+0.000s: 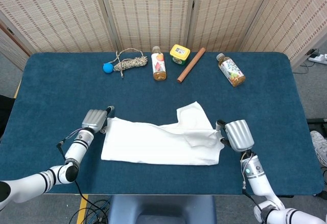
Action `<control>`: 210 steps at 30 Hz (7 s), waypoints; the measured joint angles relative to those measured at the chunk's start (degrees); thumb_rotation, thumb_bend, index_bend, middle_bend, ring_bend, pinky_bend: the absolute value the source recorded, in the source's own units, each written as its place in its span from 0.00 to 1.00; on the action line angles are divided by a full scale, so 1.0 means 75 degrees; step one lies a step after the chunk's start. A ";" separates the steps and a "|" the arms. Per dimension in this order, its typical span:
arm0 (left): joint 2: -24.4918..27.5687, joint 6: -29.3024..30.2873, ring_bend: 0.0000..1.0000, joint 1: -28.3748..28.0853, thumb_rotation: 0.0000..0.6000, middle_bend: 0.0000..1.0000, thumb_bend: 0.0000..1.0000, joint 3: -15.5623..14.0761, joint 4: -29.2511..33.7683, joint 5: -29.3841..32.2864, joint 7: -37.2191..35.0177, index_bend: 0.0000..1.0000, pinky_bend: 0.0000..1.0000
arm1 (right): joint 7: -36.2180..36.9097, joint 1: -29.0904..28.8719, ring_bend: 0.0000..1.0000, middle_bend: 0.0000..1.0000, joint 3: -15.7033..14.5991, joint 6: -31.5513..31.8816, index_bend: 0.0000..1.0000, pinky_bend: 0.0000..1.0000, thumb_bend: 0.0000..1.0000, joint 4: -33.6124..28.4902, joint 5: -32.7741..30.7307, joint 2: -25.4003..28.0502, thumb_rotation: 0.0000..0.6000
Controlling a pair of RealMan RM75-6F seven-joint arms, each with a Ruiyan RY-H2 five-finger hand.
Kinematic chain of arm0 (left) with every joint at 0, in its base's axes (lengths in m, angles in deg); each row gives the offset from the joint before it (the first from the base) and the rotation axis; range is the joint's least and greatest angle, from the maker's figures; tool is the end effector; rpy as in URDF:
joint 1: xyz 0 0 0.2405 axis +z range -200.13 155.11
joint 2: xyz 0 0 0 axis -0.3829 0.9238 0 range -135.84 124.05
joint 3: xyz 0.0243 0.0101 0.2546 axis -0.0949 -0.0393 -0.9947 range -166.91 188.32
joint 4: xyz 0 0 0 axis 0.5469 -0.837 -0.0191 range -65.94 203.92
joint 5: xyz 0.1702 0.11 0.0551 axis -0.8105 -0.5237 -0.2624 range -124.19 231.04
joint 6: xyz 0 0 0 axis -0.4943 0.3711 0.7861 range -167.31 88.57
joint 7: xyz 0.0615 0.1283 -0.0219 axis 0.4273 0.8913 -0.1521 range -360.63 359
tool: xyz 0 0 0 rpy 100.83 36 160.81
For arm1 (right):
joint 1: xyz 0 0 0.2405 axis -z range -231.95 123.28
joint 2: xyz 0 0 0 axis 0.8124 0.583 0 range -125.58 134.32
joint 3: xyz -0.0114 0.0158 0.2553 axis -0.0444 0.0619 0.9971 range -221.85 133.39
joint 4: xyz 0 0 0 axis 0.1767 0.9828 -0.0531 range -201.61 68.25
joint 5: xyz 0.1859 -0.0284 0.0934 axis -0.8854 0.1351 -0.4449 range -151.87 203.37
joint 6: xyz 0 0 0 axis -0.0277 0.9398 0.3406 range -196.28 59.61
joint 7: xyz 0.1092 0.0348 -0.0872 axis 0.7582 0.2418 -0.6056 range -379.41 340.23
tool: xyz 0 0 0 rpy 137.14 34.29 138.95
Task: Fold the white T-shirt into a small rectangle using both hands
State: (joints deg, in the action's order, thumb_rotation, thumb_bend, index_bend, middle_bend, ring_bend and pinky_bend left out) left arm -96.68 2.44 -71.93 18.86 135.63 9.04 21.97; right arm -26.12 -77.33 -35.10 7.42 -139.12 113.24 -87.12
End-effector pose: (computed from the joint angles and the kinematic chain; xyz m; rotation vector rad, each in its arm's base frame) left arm -0.2081 0.4028 -0.0174 -1.7813 -1.0513 -0.5727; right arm -0.2360 -0.2898 0.0248 1.5883 -0.7666 1.1075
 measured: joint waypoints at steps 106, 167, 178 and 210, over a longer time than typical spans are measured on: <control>0.2038 0.1601 0.82 0.1379 1.00 0.85 0.39 0.0163 0.2473 -0.0485 -0.0853 0.00 0.93 | 0.0881 -0.1912 1.00 0.95 0.0472 -0.2054 0.57 1.00 0.50 0.2952 -0.1006 -0.1426 1.00; 0.2311 0.1551 0.82 0.1658 1.00 0.85 0.39 0.0114 0.2575 -0.0444 -0.1004 0.00 0.93 | -0.1474 -0.4323 1.00 0.94 0.1325 -0.6747 0.22 1.00 0.42 0.4362 -0.4906 -0.1715 1.00; 0.2265 0.1532 0.82 0.1665 1.00 0.85 0.39 0.0123 0.2510 -0.0485 -0.1023 0.00 0.93 | -0.1411 -0.4359 1.00 0.94 0.1078 -0.6526 0.38 1.00 0.45 0.4190 -0.5145 -0.1655 1.00; 0.2302 0.1648 0.82 0.1751 1.00 0.85 0.39 0.0143 0.2636 -0.0651 -0.1064 0.00 0.93 | 0.0389 -0.2532 1.00 0.96 0.0160 -0.2605 0.54 1.00 0.50 0.1864 -0.2302 -0.0937 1.00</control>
State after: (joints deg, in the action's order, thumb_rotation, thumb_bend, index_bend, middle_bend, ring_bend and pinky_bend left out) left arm -79.41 14.79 -58.80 19.93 155.40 4.16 13.99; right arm -23.21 -96.32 -33.90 -12.12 -125.14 95.98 -94.14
